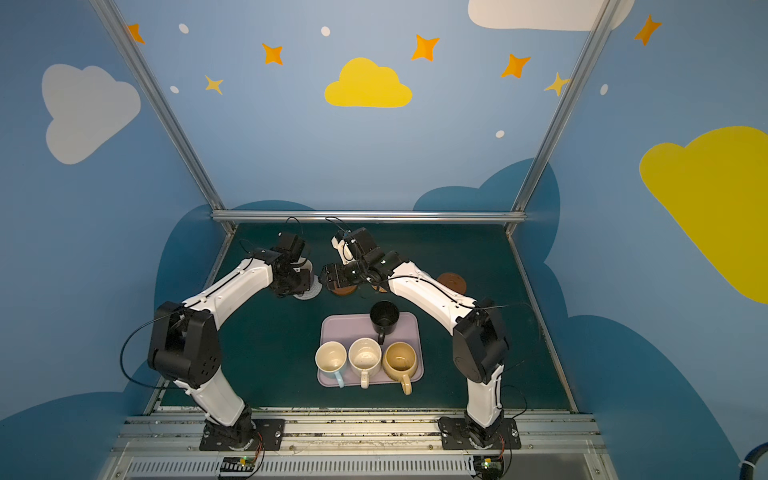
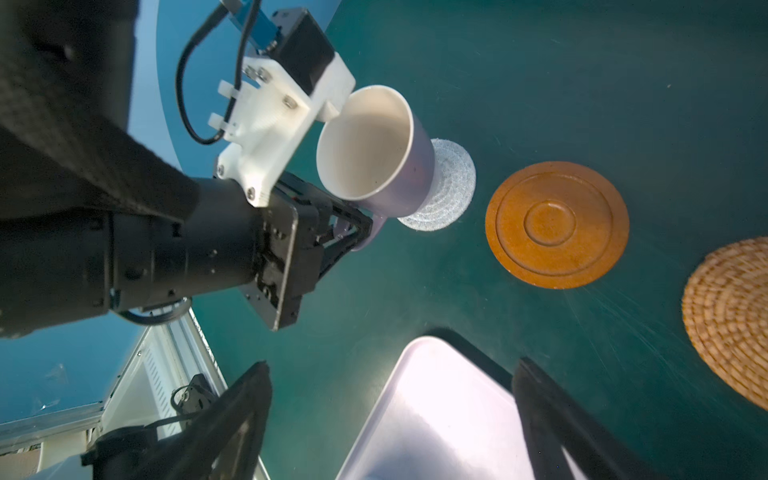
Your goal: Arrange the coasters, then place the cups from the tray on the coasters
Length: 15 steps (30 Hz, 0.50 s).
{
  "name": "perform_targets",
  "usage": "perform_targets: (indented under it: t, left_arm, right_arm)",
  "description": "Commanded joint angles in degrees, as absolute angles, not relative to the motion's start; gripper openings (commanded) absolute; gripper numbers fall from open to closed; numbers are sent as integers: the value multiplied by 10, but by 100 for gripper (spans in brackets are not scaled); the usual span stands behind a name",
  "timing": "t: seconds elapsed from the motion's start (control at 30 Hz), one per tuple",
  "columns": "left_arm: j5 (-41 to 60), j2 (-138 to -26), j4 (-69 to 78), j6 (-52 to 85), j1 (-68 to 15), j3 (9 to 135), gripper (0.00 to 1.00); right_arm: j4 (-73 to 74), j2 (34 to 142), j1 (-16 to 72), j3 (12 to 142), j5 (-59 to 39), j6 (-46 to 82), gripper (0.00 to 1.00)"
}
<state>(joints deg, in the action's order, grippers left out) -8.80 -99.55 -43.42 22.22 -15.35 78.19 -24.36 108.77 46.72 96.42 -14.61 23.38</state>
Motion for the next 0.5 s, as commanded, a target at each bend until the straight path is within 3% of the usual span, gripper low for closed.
perform_targets:
  t: [0.0, 0.47]
  left_arm:
    - [-79, -993, -380, 204, -150, 791, 3]
    - [-75, -1025, -375, 151, -142, 800, 3]
  right_arm:
    - [-257, 1109, 471, 998, -158, 239, 91]
    - [-260, 1130, 472, 1003, -174, 243, 91]
